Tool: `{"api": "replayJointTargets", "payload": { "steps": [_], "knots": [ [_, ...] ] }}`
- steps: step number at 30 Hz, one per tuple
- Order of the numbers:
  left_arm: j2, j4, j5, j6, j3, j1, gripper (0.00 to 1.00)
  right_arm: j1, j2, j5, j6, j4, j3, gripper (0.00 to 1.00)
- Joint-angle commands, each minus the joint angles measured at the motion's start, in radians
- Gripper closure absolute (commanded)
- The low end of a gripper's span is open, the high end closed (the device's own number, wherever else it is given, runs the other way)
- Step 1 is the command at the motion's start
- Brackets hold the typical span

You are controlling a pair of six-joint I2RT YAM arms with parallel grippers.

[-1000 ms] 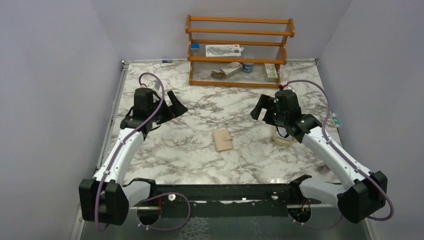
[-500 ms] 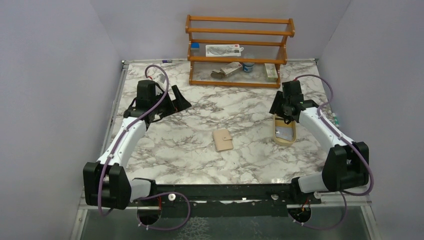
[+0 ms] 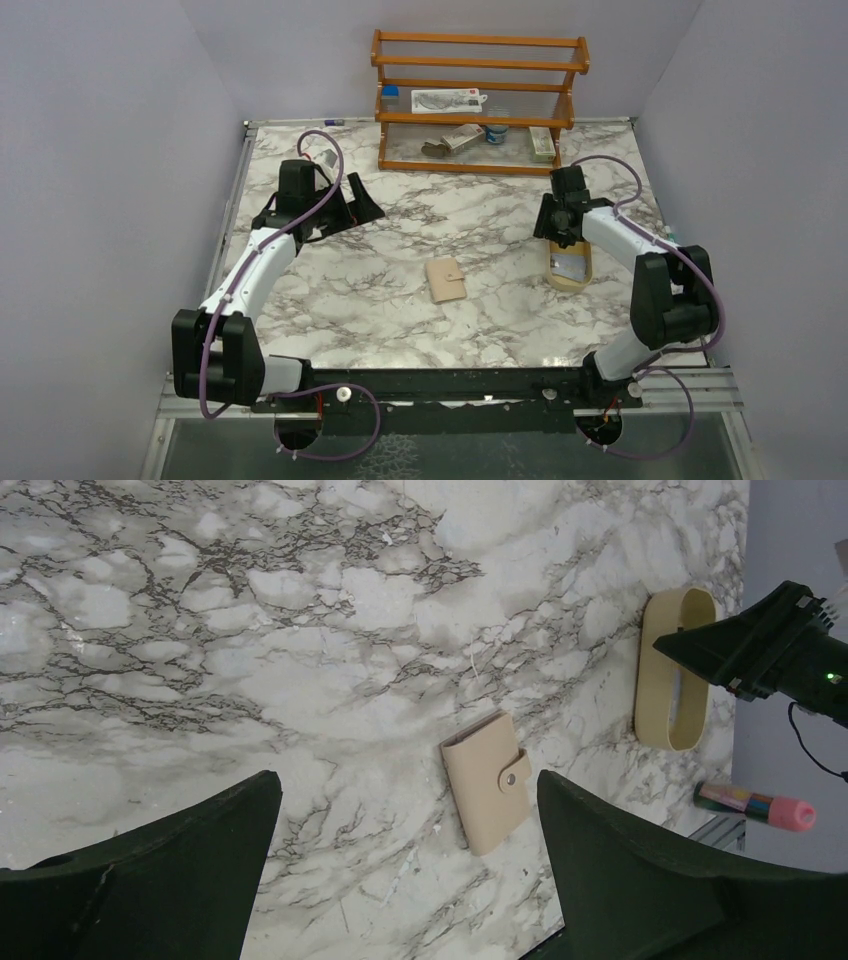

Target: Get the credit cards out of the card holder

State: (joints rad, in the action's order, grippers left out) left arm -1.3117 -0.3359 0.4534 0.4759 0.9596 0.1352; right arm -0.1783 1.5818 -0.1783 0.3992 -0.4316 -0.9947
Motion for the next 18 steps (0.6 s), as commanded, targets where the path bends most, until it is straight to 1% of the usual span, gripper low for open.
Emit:
{"api": "replayJointTargets", "payload": {
  "steps": [1, 2, 3, 4, 5, 6, 12, 13, 14, 18],
  "knots": [
    [-0.022, 0.018, 0.024, -0.019, 0.06, 0.003, 0.02, -0.004, 0.05, -0.016, -0.02, 0.071, 0.017, 0.51],
    [-0.027, 0.015, 0.023, -0.02, 0.066, 0.002, 0.02, -0.003, 0.058, -0.015, -0.021, 0.078, 0.02, 0.55],
    [-0.031, 0.014, 0.021, -0.02, 0.07, 0.001, 0.02, -0.004, 0.061, -0.015, -0.022, 0.085, 0.024, 0.63],
    [-0.033, 0.014, 0.021, -0.02, 0.074, 0.001, 0.02, -0.004, 0.064, -0.013, -0.023, 0.09, 0.025, 0.66],
    [-0.036, 0.014, 0.02, -0.02, 0.076, 0.002, 0.02, -0.005, 0.067, -0.007, -0.025, 0.096, 0.027, 0.72],
    [-0.038, 0.014, 0.02, -0.019, 0.078, 0.003, 0.02, -0.005, 0.07, -0.003, -0.027, 0.099, 0.027, 0.73],
    [-0.044, -0.003, -0.007, -0.037, 0.088, 0.001, 0.02, -0.004, 0.1, -0.007, -0.04, 0.116, 0.033, 0.74],
    [-0.045, -0.011, -0.012, -0.043, 0.093, 0.001, 0.02, -0.004, 0.107, -0.007, -0.04, 0.118, 0.033, 0.75],
    [-0.046, -0.016, -0.016, -0.049, 0.099, 0.001, 0.02, -0.005, 0.116, -0.006, -0.041, 0.121, 0.033, 0.79],
    [-0.051, -0.033, -0.024, -0.061, 0.123, 0.0, 0.01, -0.004, 0.14, -0.001, -0.045, 0.132, 0.03, 0.81]
  ]
}}
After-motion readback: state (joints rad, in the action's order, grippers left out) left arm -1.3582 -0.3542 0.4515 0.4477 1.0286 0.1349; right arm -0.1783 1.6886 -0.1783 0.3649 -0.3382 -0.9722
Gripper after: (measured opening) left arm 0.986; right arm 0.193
